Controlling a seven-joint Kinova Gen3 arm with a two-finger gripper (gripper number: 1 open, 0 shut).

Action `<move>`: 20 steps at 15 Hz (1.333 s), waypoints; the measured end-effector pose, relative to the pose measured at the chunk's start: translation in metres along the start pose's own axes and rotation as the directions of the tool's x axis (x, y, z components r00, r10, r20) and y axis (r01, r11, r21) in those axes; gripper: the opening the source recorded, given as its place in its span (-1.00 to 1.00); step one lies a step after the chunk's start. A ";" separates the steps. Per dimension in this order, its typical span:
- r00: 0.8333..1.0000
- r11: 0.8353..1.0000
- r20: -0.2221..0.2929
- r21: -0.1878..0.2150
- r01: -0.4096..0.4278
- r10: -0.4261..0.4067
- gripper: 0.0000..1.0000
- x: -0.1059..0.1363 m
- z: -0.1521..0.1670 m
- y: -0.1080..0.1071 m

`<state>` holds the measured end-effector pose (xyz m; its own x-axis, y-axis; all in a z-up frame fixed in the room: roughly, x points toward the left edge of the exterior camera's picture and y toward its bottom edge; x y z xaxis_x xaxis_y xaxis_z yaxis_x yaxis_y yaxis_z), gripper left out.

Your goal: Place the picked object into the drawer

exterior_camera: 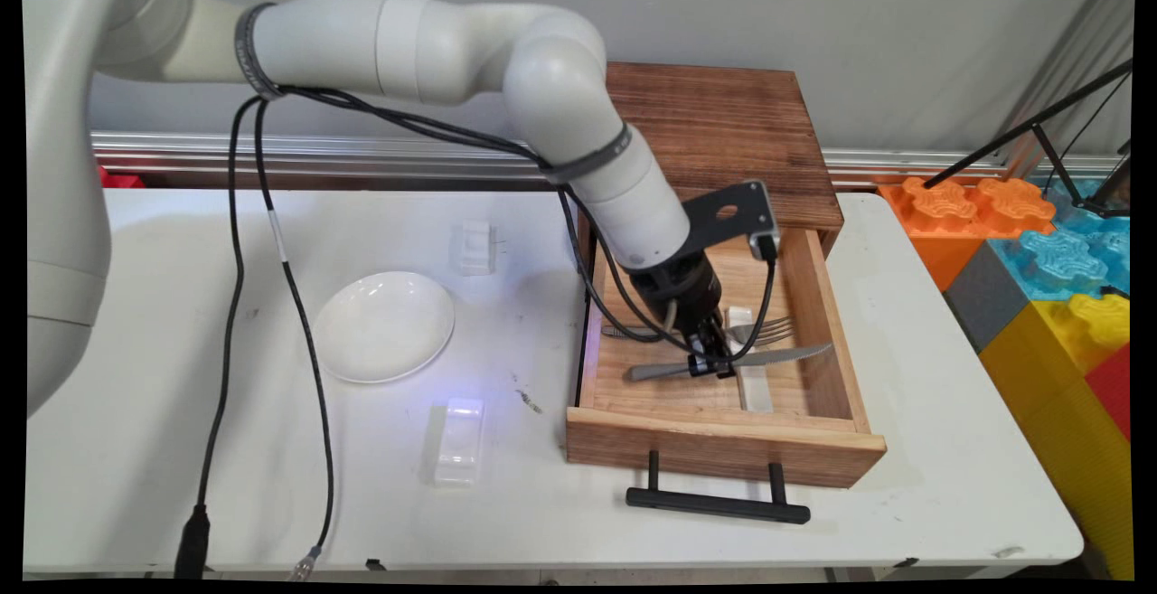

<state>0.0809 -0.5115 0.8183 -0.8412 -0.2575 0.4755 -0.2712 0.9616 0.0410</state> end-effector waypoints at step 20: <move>0.999 0.998 0.018 -0.049 0.028 -0.027 1.00 -0.015 0.032 -0.010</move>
<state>0.0811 -0.5205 0.7826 -0.8420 -0.2847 0.4583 -0.2711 0.9577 0.0969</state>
